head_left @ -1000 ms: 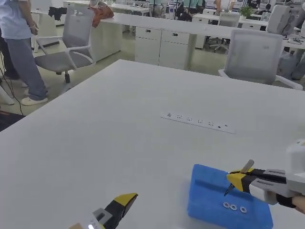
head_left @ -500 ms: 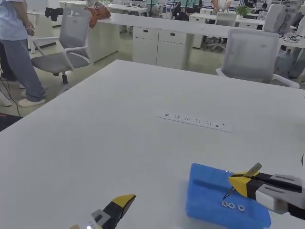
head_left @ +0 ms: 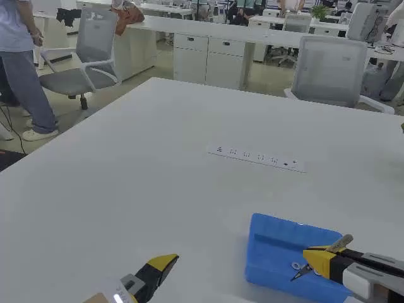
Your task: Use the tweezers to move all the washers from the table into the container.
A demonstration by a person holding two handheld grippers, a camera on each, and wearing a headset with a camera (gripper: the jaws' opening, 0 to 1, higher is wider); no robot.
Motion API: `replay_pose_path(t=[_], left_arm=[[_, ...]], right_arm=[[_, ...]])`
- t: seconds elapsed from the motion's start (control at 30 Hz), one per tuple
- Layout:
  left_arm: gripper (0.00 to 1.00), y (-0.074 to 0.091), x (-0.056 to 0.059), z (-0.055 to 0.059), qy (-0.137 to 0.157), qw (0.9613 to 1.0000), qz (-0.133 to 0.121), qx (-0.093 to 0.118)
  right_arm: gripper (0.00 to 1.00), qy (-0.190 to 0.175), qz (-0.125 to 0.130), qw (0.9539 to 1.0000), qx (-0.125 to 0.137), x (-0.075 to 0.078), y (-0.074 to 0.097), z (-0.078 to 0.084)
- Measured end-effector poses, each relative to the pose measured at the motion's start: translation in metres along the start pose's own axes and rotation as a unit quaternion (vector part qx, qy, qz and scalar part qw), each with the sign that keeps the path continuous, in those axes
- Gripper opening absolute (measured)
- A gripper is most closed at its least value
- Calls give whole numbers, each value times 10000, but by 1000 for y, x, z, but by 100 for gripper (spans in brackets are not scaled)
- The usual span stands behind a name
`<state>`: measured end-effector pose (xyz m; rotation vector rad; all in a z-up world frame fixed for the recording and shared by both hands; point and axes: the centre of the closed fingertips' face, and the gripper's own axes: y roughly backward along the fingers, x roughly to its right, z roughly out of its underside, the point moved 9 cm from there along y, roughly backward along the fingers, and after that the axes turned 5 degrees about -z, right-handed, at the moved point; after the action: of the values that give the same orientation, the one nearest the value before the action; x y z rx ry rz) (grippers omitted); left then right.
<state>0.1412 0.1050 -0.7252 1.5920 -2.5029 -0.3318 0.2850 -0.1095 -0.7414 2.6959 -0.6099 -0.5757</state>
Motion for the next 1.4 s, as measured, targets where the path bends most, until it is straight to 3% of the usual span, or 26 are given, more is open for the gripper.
replay_pose_path(t=[0.17, 0.77, 1.1, 1.4], left_arm=[[82, 0, 0, 0, -34, 10000, 10, -15], [82, -1, 1, 1, -56, 9999, 61, -57], [82, 0, 0, 1, -33, 10000, 31, -53], [81, -1, 0, 1, -44, 10000, 33, -54]], right_arm=[[3, -189, -43, 9998, 66, -4, 0, 8], [3, -263, -105, 9986, -447, -5, -11, 34], [4, 130, -230, 9965, -798, -7, -20, 35], [4, 722, -397, 9921, -942, -11, -23, 34]])
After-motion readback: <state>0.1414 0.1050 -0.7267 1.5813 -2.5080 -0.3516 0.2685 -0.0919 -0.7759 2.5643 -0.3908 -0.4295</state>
